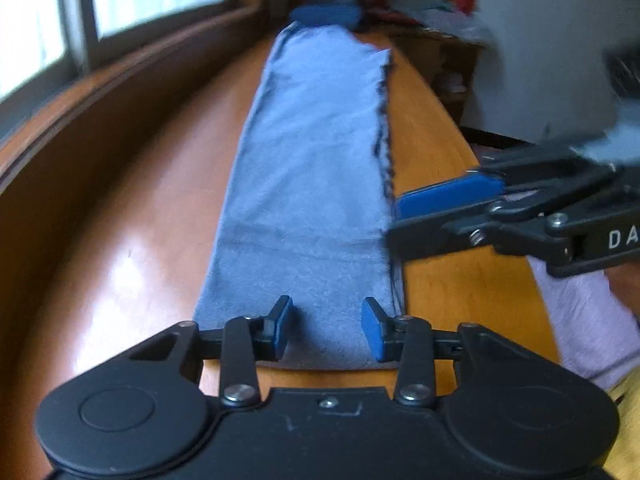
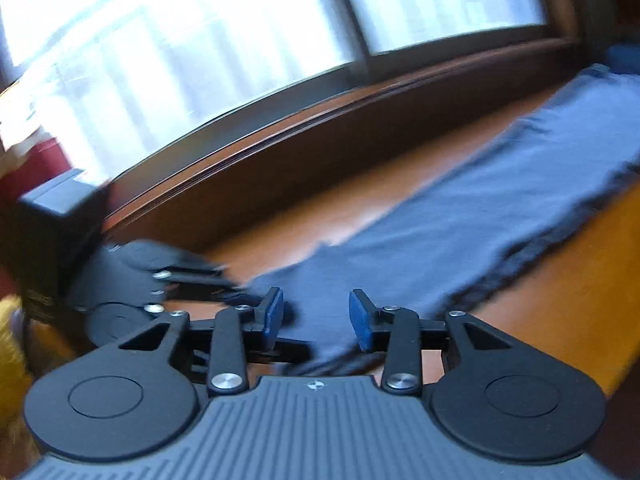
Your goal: Fold clothes
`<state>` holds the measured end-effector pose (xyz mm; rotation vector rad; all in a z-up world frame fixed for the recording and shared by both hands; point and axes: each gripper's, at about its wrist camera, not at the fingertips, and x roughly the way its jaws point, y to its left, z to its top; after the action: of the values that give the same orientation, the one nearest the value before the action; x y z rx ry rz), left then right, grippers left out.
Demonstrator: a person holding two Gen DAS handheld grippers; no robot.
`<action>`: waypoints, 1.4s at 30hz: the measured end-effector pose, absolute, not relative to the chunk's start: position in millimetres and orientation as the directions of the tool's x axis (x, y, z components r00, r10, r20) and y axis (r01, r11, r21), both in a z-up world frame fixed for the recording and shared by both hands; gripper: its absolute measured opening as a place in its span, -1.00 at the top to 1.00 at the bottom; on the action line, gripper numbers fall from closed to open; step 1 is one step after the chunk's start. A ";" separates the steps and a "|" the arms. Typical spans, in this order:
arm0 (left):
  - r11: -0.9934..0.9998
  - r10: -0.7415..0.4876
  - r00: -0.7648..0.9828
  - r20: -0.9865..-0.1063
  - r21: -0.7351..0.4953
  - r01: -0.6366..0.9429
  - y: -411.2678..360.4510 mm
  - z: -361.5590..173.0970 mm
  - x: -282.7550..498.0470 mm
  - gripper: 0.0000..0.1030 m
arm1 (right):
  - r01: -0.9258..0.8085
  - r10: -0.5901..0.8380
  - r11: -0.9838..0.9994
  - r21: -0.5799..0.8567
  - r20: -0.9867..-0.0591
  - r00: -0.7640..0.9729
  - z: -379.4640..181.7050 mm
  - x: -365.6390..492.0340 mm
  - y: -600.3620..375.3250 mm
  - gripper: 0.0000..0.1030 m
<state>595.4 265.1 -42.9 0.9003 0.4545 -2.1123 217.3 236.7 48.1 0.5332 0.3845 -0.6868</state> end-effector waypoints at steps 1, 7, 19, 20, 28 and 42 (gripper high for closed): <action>-0.643 -0.522 -0.460 -0.718 -0.023 0.766 265.5 -44.8 598.1 0.32 | 0.642 -0.465 0.716 0.274 -0.499 0.731 48.6 222.3 240.4 0.22; -0.681 -0.470 -0.570 -0.674 -0.134 0.720 256.5 -50.4 622.2 0.37 | 0.386 -0.371 0.915 -0.119 -0.626 0.686 49.4 237.3 258.6 0.16; -0.673 -0.498 -0.528 -0.688 -0.077 0.735 264.5 -43.9 611.5 0.35 | 0.334 -0.311 0.936 -0.108 -0.695 0.649 23.1 277.2 224.9 0.23; -0.666 -0.498 -0.527 -0.689 -0.085 0.741 264.6 -42.2 614.9 0.35 | 0.344 -0.317 0.933 -0.103 -0.689 0.652 22.4 274.8 225.4 0.22; -0.610 -0.512 -0.455 -0.728 -0.064 0.789 231.2 -39.8 610.6 0.31 | 0.363 -0.346 0.924 -0.120 -0.665 0.661 17.3 268.4 231.7 0.02; -0.621 -0.478 -0.466 -0.744 -0.090 0.779 239.4 -33.5 610.0 0.08 | 0.424 -0.353 0.903 -0.071 -0.685 0.637 23.3 266.4 224.4 -0.05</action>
<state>610.0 239.4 -33.5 0.8968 0.5479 -2.1180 266.4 224.4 23.3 0.0998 0.7601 -0.4439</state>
